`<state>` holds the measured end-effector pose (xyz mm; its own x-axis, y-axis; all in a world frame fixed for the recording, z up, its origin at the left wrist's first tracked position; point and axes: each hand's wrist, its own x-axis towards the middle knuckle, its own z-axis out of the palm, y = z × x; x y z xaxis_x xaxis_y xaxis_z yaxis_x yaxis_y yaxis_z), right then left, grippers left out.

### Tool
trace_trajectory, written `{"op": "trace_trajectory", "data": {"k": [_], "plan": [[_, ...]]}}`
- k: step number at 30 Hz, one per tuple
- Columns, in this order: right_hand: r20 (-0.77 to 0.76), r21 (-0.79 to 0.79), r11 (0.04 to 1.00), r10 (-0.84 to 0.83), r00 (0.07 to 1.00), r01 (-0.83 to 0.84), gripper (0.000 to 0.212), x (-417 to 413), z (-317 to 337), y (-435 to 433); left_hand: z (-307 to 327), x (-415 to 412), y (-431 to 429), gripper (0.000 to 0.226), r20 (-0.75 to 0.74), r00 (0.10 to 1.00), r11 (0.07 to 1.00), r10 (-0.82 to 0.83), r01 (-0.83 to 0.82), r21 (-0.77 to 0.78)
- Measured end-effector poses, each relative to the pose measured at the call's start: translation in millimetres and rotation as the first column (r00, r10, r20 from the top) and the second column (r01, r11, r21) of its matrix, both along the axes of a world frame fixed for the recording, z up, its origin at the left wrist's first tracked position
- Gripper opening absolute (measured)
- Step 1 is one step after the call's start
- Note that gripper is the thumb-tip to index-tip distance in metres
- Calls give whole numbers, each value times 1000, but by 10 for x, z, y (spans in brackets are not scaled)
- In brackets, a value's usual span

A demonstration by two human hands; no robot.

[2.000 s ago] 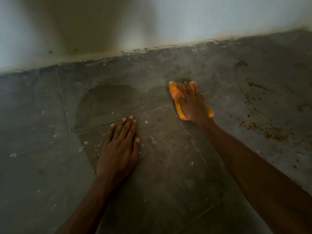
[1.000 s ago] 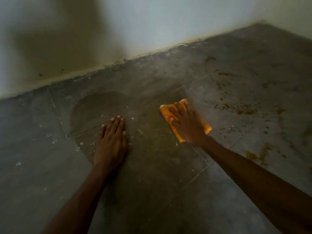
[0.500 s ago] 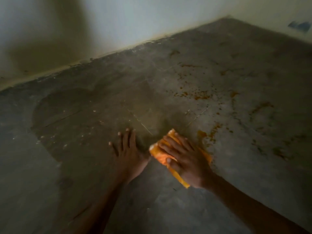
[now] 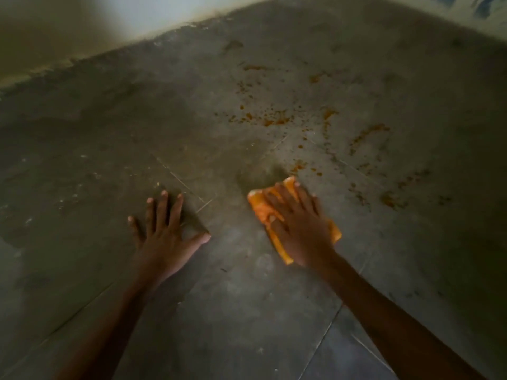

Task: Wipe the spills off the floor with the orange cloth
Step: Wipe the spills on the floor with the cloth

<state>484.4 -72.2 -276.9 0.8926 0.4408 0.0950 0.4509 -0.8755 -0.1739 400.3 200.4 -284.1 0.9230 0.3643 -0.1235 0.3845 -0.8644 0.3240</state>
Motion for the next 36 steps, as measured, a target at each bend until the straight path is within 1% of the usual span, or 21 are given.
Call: {"op": "trace_trajectory", "data": {"k": [2,4,5,6,9,10,12,16,18,21,22,23,25,27,28,29,30,32,33,34,36], "plan": [[-47,-21,982,-187,981,186,56,551,54,15,73,25,-178,105,3,1000,999,20,-20,-46],[-119,-6,956,-292,949,293,57,760,121,206,117,59,-452,109,5,1000,996,-17,18,-85],[-119,3,960,-278,953,280,58,670,108,220,116,44,-603,115,-6,999,995,-46,45,-94],[-90,6,979,-203,975,204,58,464,92,174,101,13,-736,122,-5,998,993,-65,64,-98],[-4,-45,999,-16,1000,16,58,-453,-29,-442,35,-133,-1065,130,32,992,990,-120,122,-69],[-2,-62,998,-33,999,33,58,-562,-38,-683,11,-188,-1146,129,31,989,988,-142,143,-50],[-13,-71,987,-144,990,142,58,-303,-39,-938,-14,-234,-1228,128,28,987,987,-159,159,-14],[-71,-9,928,-372,925,372,60,429,40,-602,-49,-204,-1247,130,28,991,991,-132,132,8],[-73,3,945,-325,943,326,61,178,62,-466,-37,-206,-1256,130,40,991,991,-130,131,-9],[-38,-35,998,-47,998,46,60,-869,-5,-773,-2,-233,-1237,123,54,987,987,-152,154,-35],[-25,-51,998,-26,999,24,60,-1095,1,-991,10,-250,-1225,118,63,983,984,-171,173,-30],[-13,-64,996,-60,998,59,61,-1160,-27,-1239,15,-307,-1222,113,65,976,978,-206,207,-15],[-7,-97,958,-271,962,269,65,-888,-40,-1609,10,-423,-1236,104,70,961,964,-266,267,-9],[-35,-56,876,-481,876,479,69,-463,-7,-1553,-22,-521,-1276,91,87,957,960,-276,279,-21],[-65,-28,848,-529,846,529,69,-370,6,-1356,-48,-566,-1306,83,118,959,964,-259,264,-25],[-76,-12,858,-513,855,514,67,-391,16,-1096,-53,-599,-1336,77,165,962,973,-216,227,-47],[-73,-4,906,-422,904,423,65,-545,23,-853,-58,-612,-1359,74,220,964,980,-147,173,-102],[-57,-14,993,-118,991,117,61,-1177,-2,-548,-35,-610,-1368,75,273,962,971,-29,92,-223],[-48,-30,999,-14,999,12,59,-1531,-1,-599,-14,-609,-1396,75,279,960,972,-26,90,-219],[-44,-19,1000,21,999,-22,58,-1793,-8,-756,11,-621,-1419,74,268,962,976,-43,98,-196],[-12,-2,997,-83,996,83,56,-1863,-56,-1336,58,-680,-1562,72,218,973,974,-80,122,-188]]}}
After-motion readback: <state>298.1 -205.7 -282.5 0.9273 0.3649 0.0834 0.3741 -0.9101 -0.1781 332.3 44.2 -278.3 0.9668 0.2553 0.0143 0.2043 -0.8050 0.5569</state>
